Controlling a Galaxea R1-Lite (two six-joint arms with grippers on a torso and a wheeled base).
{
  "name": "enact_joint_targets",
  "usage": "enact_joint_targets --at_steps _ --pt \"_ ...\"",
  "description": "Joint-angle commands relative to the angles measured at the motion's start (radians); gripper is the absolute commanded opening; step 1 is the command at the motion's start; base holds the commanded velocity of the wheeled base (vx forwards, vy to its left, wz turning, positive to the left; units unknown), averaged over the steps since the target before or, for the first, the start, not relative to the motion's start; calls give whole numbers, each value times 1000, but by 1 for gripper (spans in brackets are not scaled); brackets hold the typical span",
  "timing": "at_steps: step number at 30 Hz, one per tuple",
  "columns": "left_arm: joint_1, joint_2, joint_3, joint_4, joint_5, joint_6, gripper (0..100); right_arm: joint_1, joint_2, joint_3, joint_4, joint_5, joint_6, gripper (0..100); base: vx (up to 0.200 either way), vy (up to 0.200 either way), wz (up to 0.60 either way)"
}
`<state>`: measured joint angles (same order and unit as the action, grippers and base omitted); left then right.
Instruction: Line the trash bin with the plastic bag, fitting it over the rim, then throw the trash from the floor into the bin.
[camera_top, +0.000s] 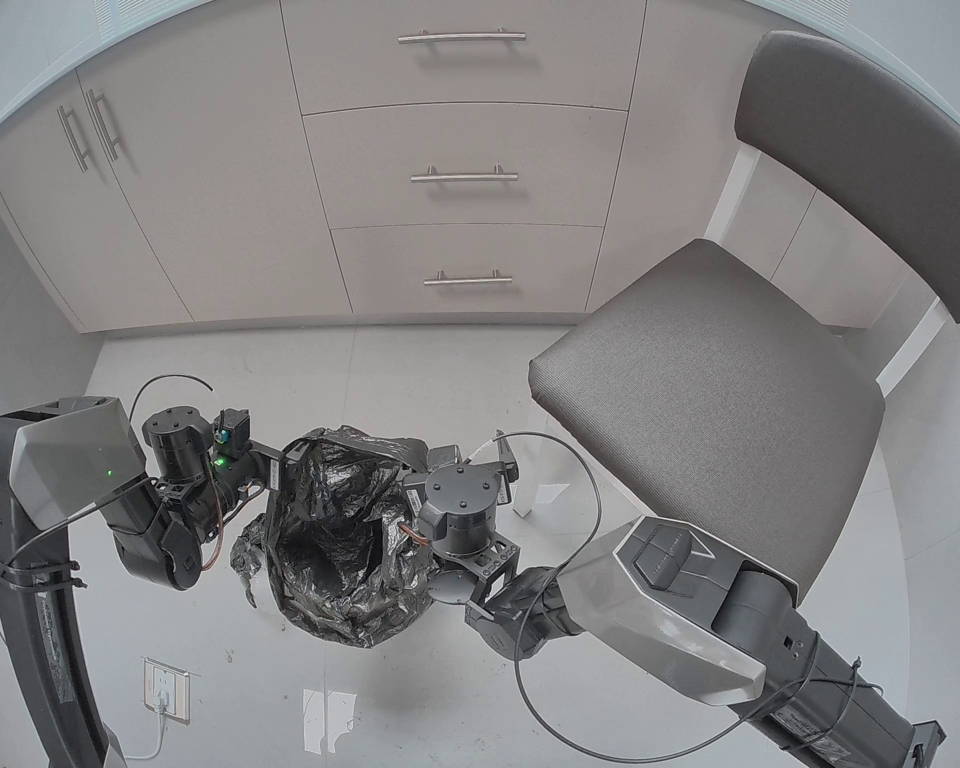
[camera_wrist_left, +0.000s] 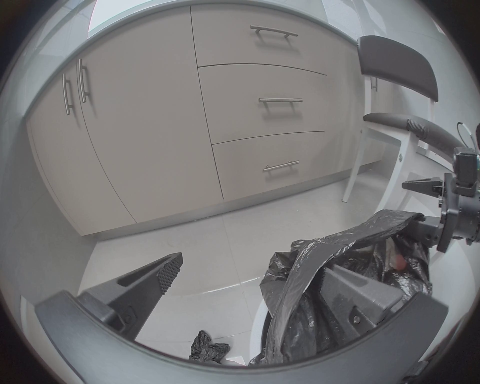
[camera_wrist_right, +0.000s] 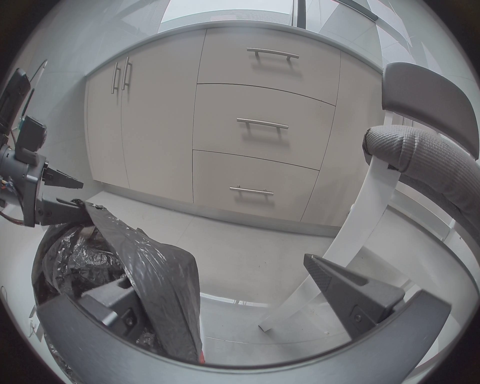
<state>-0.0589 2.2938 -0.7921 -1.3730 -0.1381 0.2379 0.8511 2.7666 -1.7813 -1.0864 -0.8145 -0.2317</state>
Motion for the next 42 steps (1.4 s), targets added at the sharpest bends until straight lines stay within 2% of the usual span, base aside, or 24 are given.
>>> enact_joint_targets --at_steps 1,13,17,34,42 --pt "1 47 -35 -5 11 1 100 -7 25 -46 14 1 -11 100 0 0 0" --pt "10 139 -141 2 18 3 100 -32 91 -176 89 9 -14 100 0 0 0" --pt "13 190 -197 3 107 4 100 -40 107 -191 95 12 -14 100 0 0 0" --pt "18 217 -226 18 109 0 100 -55 148 -216 97 12 -17 100 0 0 0" --pt "30 263 -289 54 112 -12 100 -63 179 -219 98 12 -20 100 0 0 0"
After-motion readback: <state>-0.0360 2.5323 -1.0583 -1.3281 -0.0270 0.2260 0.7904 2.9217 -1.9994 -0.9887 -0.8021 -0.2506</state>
